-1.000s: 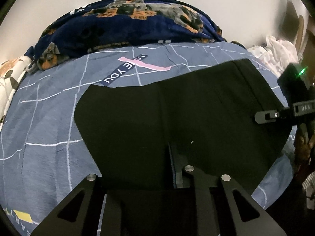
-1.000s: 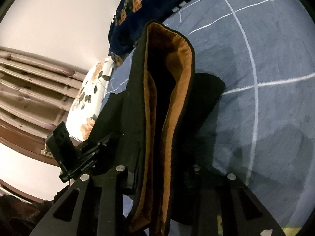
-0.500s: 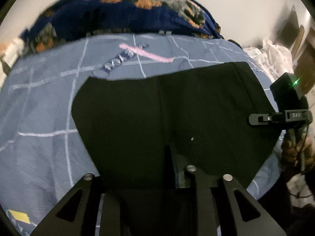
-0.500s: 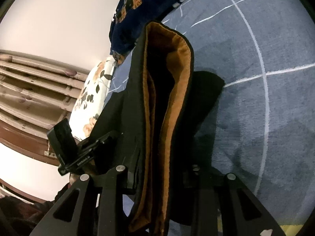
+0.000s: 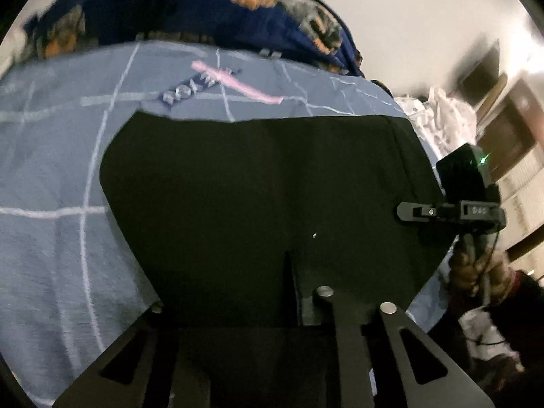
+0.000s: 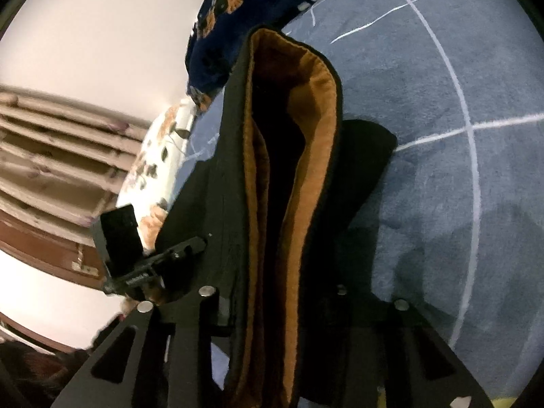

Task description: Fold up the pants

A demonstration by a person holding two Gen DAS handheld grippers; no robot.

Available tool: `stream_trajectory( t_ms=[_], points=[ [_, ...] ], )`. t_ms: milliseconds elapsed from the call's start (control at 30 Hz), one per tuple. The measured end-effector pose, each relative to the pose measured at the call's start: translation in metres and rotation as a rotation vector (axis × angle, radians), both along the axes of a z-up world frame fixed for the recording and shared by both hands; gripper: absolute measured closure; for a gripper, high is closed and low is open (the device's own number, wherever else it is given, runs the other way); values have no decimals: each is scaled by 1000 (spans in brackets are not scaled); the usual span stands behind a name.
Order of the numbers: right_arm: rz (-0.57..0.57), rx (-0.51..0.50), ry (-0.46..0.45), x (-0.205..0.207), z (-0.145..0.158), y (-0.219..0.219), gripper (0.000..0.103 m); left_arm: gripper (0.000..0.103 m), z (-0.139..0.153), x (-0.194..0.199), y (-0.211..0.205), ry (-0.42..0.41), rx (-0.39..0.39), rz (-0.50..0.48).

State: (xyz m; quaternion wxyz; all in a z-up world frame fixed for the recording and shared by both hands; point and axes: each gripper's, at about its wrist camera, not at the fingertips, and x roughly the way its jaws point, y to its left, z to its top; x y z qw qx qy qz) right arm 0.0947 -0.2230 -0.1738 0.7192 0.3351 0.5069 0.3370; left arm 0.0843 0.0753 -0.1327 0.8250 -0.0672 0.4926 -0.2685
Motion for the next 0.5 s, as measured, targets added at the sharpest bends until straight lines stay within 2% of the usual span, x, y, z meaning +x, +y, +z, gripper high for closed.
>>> stream_trajectory(
  t_ms=[100, 200, 500],
  points=[
    [-12, 41, 7, -3, 4, -1, 77, 89, 17, -5, -12, -83, 69, -6],
    [-19, 80, 1, -1, 9, 1, 77, 89, 27, -1, -8, -102, 73, 13],
    [10, 106, -26, 31, 24, 30, 77, 89, 49, 12, 10, -203, 193, 59]
  ],
)
